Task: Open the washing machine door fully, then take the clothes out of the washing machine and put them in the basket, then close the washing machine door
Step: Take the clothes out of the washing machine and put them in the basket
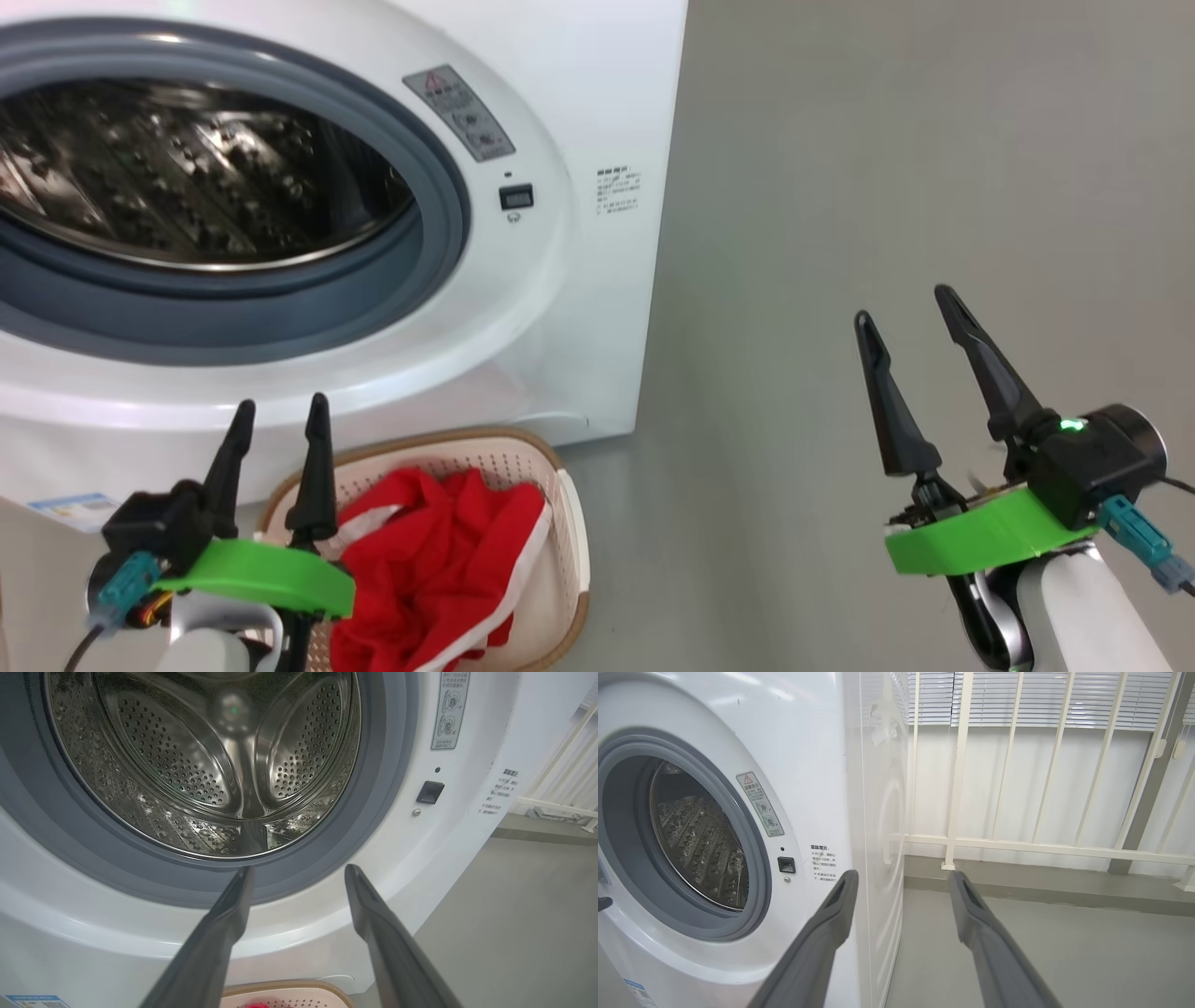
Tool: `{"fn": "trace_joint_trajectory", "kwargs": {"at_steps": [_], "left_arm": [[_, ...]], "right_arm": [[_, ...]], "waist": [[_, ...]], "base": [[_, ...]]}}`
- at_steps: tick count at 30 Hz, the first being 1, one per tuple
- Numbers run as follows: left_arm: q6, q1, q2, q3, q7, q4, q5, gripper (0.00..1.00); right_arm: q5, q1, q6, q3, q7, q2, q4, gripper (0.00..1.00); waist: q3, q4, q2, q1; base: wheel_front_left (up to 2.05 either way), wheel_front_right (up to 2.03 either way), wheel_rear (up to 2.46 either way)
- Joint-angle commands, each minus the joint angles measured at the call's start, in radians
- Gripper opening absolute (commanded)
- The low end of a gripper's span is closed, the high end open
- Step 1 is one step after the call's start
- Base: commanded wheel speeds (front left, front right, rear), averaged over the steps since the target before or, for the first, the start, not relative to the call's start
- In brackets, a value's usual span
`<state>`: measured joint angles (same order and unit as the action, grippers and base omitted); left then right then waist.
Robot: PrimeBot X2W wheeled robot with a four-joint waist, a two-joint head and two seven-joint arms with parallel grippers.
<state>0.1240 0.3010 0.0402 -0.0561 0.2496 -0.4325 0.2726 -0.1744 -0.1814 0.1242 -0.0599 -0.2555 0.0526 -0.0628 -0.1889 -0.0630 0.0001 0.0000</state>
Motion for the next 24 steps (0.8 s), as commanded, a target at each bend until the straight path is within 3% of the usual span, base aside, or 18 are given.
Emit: {"fn": "trace_joint_trajectory", "kwargs": {"at_steps": [1, 24], "left_arm": [[0.005, -0.014, 0.015, -0.037, 0.012, 0.043, 0.0, 1.0], [0.007, -0.223, 0.01, -0.046, 0.012, 0.193, -0.018, 1.0]], "right_arm": [[0.001, 0.009, 0.007, -0.014, -0.006, -0.002, 0.025, 1.0], [-0.006, 0.168, 0.007, 0.064, -0.006, 0.001, 0.01, 1.0]], "waist": [[0.038, 0.0, -0.0001, 0.0], [0.207, 0.02, -0.0001, 0.0]], "base": [[0.0, 0.0, 0.0], [0.0, 0.0, 0.0]]}}
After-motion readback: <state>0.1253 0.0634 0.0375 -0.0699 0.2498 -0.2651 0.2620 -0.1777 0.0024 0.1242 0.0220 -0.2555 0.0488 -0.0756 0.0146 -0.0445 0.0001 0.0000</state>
